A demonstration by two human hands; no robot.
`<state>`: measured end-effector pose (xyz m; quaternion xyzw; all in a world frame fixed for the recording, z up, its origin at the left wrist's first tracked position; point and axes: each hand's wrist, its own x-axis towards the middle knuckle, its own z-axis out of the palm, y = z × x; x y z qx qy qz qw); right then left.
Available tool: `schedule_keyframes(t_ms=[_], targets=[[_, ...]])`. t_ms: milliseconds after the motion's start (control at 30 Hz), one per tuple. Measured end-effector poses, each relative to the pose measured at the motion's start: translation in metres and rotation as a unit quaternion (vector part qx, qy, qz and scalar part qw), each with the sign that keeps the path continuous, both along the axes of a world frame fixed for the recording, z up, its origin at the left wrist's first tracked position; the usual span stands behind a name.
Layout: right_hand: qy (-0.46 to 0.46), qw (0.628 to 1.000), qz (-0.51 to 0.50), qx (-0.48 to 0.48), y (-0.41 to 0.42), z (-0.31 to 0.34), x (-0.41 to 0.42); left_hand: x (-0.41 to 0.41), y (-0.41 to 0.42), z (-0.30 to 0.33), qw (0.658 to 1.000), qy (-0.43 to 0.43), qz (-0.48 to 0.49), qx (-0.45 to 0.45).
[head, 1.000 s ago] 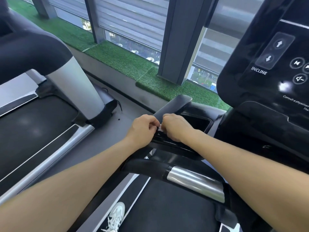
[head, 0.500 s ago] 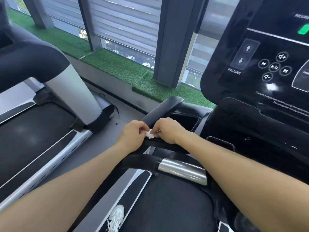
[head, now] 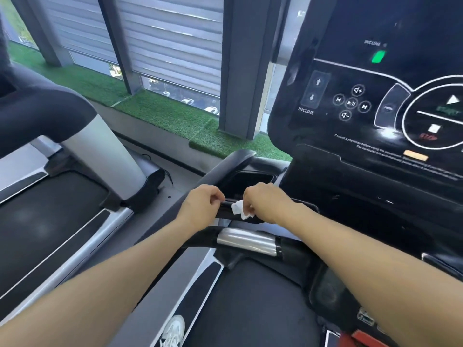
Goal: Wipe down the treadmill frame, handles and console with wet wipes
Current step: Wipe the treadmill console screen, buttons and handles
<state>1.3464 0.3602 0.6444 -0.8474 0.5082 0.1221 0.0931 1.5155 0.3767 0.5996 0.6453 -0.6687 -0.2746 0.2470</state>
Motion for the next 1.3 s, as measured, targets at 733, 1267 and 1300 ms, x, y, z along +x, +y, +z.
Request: schedule_keyframes(t_ms=[733, 1267, 1300], targets=[[-0.215, 0.964, -0.159, -0.004, 0.041, 0.061, -0.064, -0.056, 0.026, 0.039, 0.998, 0.028, -0.051, -0.034], [-0.256, 0.947, -0.194, -0.01, 0.065, 0.059, -0.075, -0.067, 0.029, 0.047, 0.997, -0.055, -0.055, -0.004], [-0.236, 0.953, -0.19, -0.01, 0.059, 0.054, -0.069, -0.062, 0.028, 0.044, 0.997, -0.059, -0.05, -0.001]])
